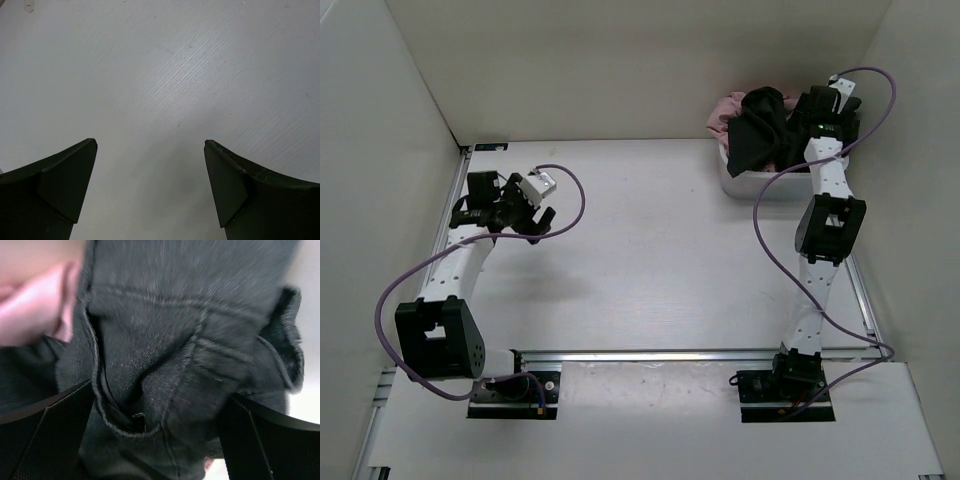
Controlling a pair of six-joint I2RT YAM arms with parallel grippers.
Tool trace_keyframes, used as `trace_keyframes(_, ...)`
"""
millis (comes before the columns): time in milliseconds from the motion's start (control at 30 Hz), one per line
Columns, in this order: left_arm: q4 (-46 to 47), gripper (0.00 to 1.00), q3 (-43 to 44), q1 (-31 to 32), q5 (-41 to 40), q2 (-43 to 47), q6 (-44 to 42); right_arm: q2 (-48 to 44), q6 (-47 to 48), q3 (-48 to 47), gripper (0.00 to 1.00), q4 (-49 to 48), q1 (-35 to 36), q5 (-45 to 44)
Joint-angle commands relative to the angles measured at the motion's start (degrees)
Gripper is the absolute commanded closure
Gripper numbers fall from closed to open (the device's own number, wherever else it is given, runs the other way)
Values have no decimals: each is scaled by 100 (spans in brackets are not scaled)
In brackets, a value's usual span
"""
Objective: Fold and stack the trousers
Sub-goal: Grab the trousers from the pile
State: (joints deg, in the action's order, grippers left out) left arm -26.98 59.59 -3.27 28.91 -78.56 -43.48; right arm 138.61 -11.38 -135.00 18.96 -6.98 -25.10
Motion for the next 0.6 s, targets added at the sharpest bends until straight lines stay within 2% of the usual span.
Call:
trace_keyframes(0, 0, 0, 255, 10, -78, 87, -20, 26, -154, -194, 1, -305, -49, -80)
trace_keyframes(33, 0, 0, 255, 10, -130, 87, -72, 26, -207, -141, 3, -305, -49, -152)
trace_keyframes(133, 0, 0, 255, 10, -183, 140, -72, 26, -207, -79, 29, -235, -49, -205)
trace_keyframes(167, 0, 0, 255, 10, -184, 209, -72, 26, -207, -79, 45, -157, -49, -206)
trace_keyframes(200, 0, 0, 255, 10, -184, 262, -72, -35, -207, -79, 90, -69, -49, -327)
trace_keyframes(233, 0, 0, 176, 10, -184, 358, -72, -140, -285, -79, 100, -68, -49, -407)
trace_keyframes(433, 0, 0, -237, 10, -184, 1070, -72, -1123, -111, 158, 100, 90, -49, -460)
trace_keyframes(567, 53, 0, -597, 10, -236, 1703, -72, -2143, 188, 158, 100, 143, 336, -329)
